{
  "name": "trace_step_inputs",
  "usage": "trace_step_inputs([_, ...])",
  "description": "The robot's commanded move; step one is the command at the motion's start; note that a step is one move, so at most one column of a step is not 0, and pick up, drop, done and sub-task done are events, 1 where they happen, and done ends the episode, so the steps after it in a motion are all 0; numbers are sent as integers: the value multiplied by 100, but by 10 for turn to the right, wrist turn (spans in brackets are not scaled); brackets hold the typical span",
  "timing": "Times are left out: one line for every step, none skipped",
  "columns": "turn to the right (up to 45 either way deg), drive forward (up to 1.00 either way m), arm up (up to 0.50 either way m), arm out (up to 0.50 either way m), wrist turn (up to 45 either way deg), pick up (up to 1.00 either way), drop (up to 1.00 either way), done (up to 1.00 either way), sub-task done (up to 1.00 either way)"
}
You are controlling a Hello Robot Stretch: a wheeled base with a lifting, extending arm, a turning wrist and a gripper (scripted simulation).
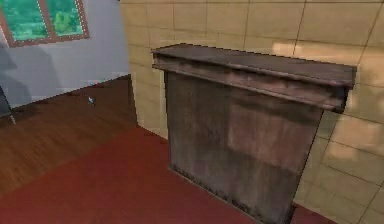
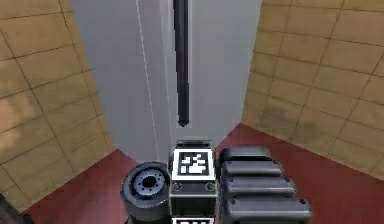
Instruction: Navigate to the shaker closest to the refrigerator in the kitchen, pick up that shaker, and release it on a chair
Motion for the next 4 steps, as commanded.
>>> trace_step_inputs([-300,0,0,0,0,0,0,0,0])
trace_step_inputs([0,80,0,0,0,0,0,0,0])
trace_step_inputs([-450,0,0,0,0,0,0,0,0])
trace_step_inputs([-450,0,0,0,0,0,0,0,0])
